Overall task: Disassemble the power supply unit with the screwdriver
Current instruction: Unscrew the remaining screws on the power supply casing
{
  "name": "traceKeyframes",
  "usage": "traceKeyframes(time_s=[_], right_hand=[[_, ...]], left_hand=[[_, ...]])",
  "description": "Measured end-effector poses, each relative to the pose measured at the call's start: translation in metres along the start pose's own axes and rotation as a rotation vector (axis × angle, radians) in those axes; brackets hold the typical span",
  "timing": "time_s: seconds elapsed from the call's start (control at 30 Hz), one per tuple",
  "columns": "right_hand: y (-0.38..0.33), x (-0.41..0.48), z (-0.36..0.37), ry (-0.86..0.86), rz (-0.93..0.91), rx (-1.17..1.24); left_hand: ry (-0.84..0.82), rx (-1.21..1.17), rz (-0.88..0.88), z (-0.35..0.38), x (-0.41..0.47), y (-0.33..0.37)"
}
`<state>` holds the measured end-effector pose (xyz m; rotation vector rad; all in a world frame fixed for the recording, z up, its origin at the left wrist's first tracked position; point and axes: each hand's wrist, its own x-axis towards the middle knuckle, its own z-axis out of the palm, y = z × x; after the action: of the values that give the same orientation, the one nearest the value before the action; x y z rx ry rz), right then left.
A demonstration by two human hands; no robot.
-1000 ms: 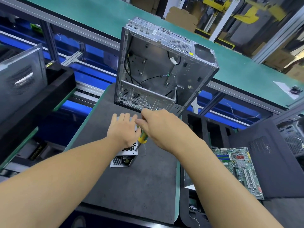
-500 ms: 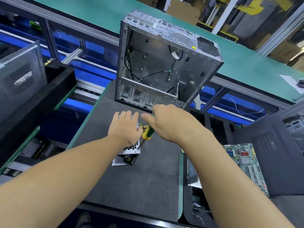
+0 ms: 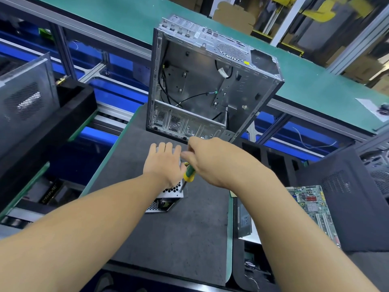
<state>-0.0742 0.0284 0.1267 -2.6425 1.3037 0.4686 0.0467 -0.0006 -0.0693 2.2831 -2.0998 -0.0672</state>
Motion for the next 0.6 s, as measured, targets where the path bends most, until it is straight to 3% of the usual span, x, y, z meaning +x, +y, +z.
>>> traceKeyframes(time_s=[0.17, 0.4, 0.6], right_hand=[[0.016, 0.000, -0.004, -0.124, -0.030, 0.170], [0.023, 0.000, 0.003, 0.000, 0.152, 0.158], [0.029, -0.002, -0.004, -0.111, 0.006, 0.187]], left_hand=[[0.011, 0.000, 0.015, -0.005, 0.000, 0.007], [0.040, 0.027, -0.008, 0.004, 0.006, 0.013], [0.052, 0.036, -0.013, 0.003, 0.006, 0.015]])
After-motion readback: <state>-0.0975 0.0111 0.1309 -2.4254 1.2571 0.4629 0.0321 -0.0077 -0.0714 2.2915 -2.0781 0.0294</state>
